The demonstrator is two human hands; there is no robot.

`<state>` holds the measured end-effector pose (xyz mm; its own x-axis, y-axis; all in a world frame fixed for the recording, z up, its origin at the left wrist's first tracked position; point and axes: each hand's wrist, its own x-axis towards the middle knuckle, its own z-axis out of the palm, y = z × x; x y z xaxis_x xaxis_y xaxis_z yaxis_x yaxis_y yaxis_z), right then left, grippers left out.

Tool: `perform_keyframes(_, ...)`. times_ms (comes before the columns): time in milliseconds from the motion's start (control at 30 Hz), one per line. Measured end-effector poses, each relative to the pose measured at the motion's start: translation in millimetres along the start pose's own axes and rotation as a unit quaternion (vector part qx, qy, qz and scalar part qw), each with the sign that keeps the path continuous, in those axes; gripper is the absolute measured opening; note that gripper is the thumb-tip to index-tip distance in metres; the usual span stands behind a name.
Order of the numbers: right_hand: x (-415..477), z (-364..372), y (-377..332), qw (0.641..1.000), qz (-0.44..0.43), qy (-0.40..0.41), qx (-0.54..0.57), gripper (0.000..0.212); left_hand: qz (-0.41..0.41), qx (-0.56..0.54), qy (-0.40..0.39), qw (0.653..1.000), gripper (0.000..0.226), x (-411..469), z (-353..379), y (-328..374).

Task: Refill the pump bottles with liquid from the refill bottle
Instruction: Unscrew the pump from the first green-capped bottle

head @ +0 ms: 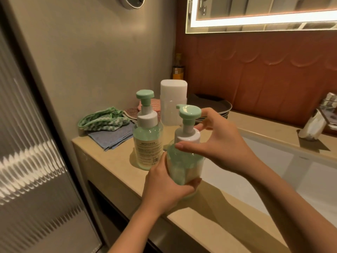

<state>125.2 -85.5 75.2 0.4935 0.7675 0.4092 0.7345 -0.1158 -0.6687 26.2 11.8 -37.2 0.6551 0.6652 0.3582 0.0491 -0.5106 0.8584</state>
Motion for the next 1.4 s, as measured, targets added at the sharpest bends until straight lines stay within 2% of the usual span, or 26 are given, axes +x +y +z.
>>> perform_keyframes(133,2,-13,0,0.994,-0.003,-0.090,0.055,0.080,-0.004,0.010,0.010,1.000,0.072,0,1,-2)
perform_keyframes(233,0,-16,-2,0.987,-0.010,-0.143,0.078,0.075,0.000,0.021,0.009,1.000,0.074,1,2,-3)
perform_keyframes(300,0,-13,-3,0.990,-0.014,-0.128,0.061,0.074,0.002,0.016,0.006,1.000,0.073,1,2,-3)
perform_keyframes(433,-1,0,-5,0.999,-0.034,-0.031,-0.017,0.079,-0.010,-0.006,0.012,1.000,0.071,0,3,-1)
perform_keyframes(533,-2,1,-4,0.999,-0.036,-0.003,-0.029,0.083,-0.014,0.000,0.011,1.000,0.071,-1,2,-1)
perform_keyframes(667,-1,-8,-4,0.999,-0.042,-0.028,-0.008,0.084,-0.011,0.022,0.008,1.000,0.066,0,1,-1)
perform_keyframes(800,0,-18,-1,0.991,-0.058,-0.113,0.042,0.070,-0.011,-0.002,0.001,1.000,0.066,0,1,-3)
perform_keyframes(900,-1,-19,0,0.987,-0.050,-0.134,0.066,0.074,-0.006,-0.004,-0.002,1.000,0.066,0,1,-2)
perform_keyframes(967,-2,-15,-2,0.992,-0.048,-0.106,0.052,0.085,0.000,0.001,-0.005,1.000,0.068,0,1,-1)
perform_keyframes(1067,-4,-1,-6,0.998,-0.065,-0.019,0.007,0.099,-0.004,-0.011,0.002,1.000,0.070,1,2,-2)
perform_keyframes(1200,-4,9,-3,0.996,-0.079,0.050,-0.002,0.094,-0.008,-0.019,0.008,1.000,0.072,1,3,-4)
perform_keyframes(1267,-2,5,-1,0.996,-0.084,0.035,0.023,0.089,0.003,0.002,0.011,1.000,0.075,1,2,-4)
perform_keyframes(1400,1,-10,1,0.990,-0.076,-0.066,0.102,0.085,0.003,0.017,0.003,1.000,0.077,1,2,-6)
